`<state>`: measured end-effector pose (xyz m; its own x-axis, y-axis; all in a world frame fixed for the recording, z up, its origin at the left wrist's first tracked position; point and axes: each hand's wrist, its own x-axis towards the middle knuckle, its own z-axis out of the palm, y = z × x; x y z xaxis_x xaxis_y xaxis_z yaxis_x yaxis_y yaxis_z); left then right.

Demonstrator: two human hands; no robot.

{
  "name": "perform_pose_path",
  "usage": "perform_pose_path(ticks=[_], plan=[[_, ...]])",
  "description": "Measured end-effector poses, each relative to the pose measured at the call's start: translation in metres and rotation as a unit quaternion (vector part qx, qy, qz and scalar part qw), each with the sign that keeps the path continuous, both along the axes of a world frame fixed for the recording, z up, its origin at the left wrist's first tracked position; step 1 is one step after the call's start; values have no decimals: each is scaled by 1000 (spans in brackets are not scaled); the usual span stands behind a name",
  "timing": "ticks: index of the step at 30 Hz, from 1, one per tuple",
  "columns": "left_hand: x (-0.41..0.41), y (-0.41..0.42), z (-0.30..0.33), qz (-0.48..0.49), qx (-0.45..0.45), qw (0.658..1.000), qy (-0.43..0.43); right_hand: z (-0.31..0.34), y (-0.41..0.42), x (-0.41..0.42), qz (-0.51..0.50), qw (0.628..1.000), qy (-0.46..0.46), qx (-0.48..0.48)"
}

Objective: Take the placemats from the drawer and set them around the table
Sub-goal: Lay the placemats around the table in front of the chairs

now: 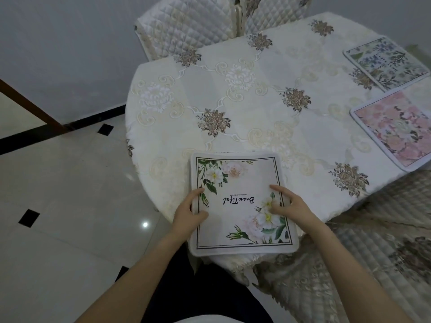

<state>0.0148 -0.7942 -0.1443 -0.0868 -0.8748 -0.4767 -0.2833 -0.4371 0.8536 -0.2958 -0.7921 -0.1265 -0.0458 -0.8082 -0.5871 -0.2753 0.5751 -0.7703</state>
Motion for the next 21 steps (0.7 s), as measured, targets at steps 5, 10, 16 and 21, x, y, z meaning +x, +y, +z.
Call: perform_pose_path(ticks=[5,10,16,21], plan=[[-2,-8,0,-59,51,997,12,-2,4,0,28,999,-32,18],[3,-18,12,-53,32,998,9,4,10,8,-18,999,21,-32],[7,-41,50,-54,-37,998,11,36,24,27,-97,988,47,-111],[15,-54,93,-99,-113,988,20,75,56,49,-194,964,45,-178]])
